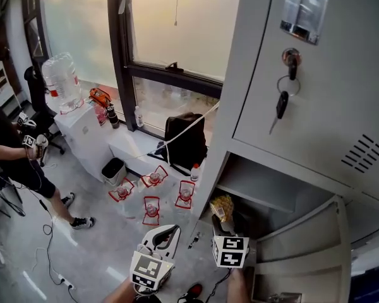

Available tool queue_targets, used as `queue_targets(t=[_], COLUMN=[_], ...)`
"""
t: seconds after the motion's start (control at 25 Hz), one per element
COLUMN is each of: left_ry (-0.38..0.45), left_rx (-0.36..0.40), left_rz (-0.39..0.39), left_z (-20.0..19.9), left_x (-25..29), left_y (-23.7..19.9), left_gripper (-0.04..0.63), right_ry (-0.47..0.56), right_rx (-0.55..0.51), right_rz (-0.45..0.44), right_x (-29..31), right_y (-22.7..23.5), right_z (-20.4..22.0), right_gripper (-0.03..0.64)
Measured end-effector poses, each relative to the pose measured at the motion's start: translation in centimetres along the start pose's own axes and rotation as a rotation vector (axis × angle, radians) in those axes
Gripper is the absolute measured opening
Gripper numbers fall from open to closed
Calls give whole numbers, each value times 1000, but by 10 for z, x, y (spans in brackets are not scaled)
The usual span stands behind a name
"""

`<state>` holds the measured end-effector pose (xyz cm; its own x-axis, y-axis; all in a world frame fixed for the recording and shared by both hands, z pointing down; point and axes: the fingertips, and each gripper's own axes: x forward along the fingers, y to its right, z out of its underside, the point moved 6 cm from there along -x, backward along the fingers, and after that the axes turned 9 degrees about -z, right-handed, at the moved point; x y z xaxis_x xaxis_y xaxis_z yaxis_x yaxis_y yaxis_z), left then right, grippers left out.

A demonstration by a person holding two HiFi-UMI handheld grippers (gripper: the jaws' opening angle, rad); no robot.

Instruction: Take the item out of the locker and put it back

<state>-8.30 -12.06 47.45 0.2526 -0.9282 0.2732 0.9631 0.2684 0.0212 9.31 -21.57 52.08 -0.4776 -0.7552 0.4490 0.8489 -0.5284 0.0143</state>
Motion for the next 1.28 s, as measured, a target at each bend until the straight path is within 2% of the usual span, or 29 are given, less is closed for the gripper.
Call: queue_targets(t=[0.72,1.04,1.28], left_ry=[-49,-53,-55], left_rx=[-37,-38,-40], left_rz=[-112,-122,-123], left_z=[20,21,22], left_x=[-7,-6,-7], left_y=[-9,-10,-11], left_gripper=[21,21,21], right_ry=[-144,-196,-200], right_rx=[23,-22,-8], right_rz=[-62,-44,-48], right_x=[64,71,72], right_y=[15,14,14], right_z=[28,31,32], right_gripper=[270,283,290])
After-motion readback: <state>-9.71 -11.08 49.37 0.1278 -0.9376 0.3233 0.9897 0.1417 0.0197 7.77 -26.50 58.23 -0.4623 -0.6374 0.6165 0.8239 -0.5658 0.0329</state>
